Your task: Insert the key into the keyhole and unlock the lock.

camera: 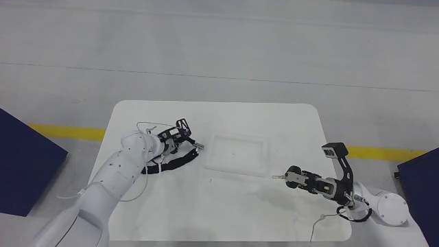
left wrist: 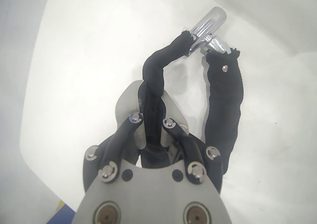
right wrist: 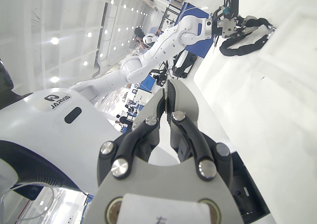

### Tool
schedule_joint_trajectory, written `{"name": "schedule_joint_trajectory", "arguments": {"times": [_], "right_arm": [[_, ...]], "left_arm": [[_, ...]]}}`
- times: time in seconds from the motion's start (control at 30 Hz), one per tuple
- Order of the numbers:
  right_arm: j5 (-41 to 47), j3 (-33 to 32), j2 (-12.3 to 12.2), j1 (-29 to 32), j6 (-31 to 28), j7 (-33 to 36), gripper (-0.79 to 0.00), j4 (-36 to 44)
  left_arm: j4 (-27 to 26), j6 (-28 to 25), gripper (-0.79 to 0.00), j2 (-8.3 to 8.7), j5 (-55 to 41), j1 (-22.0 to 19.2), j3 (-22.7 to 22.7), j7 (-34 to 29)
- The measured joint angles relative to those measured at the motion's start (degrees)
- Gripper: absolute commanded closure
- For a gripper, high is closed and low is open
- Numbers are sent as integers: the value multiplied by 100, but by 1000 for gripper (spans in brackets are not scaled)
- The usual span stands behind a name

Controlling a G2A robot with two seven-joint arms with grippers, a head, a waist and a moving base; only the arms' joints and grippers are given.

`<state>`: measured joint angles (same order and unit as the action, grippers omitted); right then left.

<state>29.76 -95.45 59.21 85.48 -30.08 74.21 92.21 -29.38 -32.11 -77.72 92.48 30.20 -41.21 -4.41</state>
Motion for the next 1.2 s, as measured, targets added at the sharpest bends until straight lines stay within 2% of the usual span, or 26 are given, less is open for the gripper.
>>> {"name": "schedule_joint_trajectory", "arguments": {"times": [0.13,0.23,0.33,0.47,0.57,0.67,0.77,0.9,1.0,1.2], "right_arm": [[0,0,0,0,0,0,0,0],[0,0,0,0,0,0,0,0],[0,0,0,0,0,0,0,0],[0,0,0,0,0,0,0,0],[0,0,0,0,0,0,0,0],[0,0,0,0,0,0,0,0],[0,0,0,0,0,0,0,0],[0,0,0,0,0,0,0,0],[0,0,0,0,0,0,0,0],[0,0,0,0,0,0,0,0]], "left_arm": [[-775,532,0,219,354,386,-165,45],[-1635,1087,0,445,767,856,-392,-88],[-2737,1492,0,715,1195,1478,-769,-321],[-4532,1808,0,1099,2022,2585,-1432,-552],[-5635,1850,0,1298,2462,3354,-1911,-552],[-6450,1977,0,1419,2691,3988,-2295,-310],[-6993,2037,0,1476,2434,4466,-2591,112],[-7352,1996,0,1520,1990,4885,-2851,864],[-7422,1908,0,1537,1736,5063,-2948,1378],[-7377,1862,0,1540,1687,5115,-2962,1436]]}}
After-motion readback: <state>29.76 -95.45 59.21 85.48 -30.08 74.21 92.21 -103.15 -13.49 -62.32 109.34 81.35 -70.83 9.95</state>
